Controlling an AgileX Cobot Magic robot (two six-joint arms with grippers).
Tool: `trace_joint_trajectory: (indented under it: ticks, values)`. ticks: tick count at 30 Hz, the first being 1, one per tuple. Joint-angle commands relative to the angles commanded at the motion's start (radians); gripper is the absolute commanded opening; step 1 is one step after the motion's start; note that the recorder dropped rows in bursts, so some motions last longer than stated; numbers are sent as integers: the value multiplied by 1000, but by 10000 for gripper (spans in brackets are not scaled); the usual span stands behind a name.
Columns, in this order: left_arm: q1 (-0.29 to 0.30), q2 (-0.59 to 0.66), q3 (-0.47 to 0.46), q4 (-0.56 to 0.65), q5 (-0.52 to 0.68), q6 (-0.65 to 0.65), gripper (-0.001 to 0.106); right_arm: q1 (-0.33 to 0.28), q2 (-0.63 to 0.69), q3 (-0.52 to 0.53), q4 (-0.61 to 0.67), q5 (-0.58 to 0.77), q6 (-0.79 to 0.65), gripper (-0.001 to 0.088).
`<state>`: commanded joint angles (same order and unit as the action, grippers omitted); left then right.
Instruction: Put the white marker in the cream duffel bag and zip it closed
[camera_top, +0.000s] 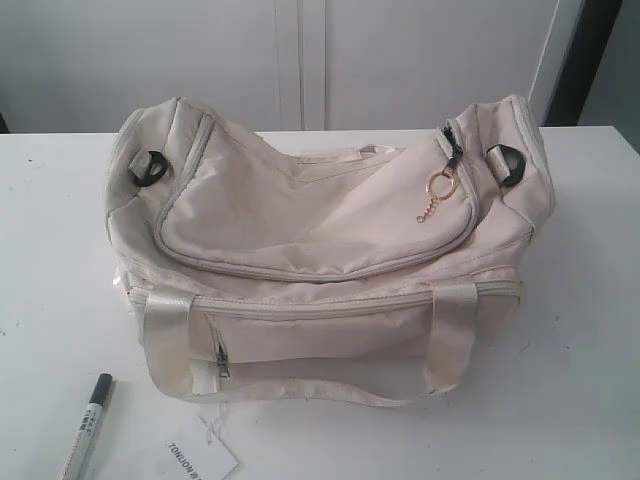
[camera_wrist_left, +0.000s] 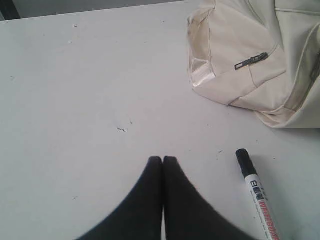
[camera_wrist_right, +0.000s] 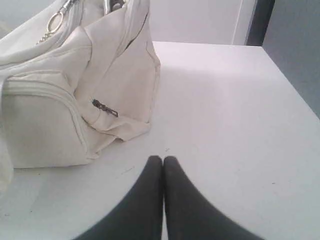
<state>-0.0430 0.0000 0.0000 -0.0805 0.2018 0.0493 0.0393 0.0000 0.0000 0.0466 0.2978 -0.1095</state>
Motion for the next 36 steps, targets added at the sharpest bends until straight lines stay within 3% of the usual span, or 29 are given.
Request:
trace_joint_trajectory:
  ticks: [7, 17, 29, 36]
  values:
    - [0, 0, 0, 0, 0, 0, 0, 0, 0, 0, 0, -145, 0, 0]
    - [0, 0, 0, 0, 0, 0, 0, 0, 0, 0, 0, -461, 0, 0]
    - [0, 0, 0, 0, 0, 0, 0, 0, 0, 0, 0, -479, 0, 0]
    - [0, 0, 0, 0, 0, 0, 0, 0, 0, -64, 0, -340, -2, 0]
